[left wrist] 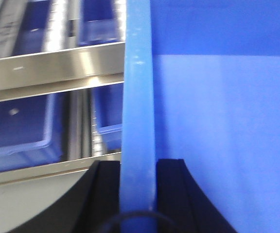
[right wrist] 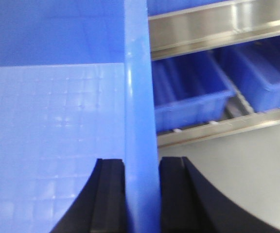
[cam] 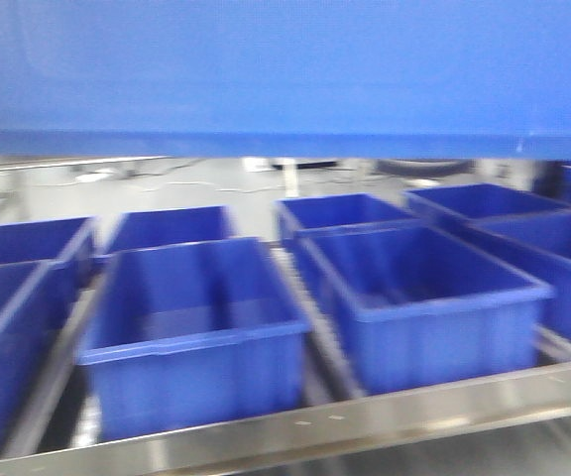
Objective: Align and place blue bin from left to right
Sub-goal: 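Back the base away from the rack while holding the bin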
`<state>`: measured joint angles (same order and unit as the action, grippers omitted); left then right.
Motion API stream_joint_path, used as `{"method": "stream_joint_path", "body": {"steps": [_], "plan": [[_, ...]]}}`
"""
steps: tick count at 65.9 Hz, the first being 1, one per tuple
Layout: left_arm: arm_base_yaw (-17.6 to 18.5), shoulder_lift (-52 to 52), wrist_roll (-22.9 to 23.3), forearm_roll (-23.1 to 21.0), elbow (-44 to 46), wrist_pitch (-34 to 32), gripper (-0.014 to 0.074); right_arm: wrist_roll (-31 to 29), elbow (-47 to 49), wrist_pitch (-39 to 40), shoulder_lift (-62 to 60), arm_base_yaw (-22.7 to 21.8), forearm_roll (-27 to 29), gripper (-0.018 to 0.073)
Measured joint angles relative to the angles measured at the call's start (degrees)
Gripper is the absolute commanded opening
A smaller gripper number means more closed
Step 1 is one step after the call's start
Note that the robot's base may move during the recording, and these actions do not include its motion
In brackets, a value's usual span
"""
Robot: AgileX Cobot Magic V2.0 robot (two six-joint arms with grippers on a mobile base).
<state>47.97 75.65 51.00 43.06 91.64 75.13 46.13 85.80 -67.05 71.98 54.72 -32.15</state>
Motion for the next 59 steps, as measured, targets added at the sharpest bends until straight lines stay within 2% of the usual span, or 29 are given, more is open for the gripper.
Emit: {"method": "stream_joint_path", "body": {"steps": [59], "plan": [[0.0, 0.0, 0.0, 0.1, 0.0, 0.0, -0.0111, 0.0, 0.0, 0.2, 0.0, 0.0, 0.0, -0.0071]]}}
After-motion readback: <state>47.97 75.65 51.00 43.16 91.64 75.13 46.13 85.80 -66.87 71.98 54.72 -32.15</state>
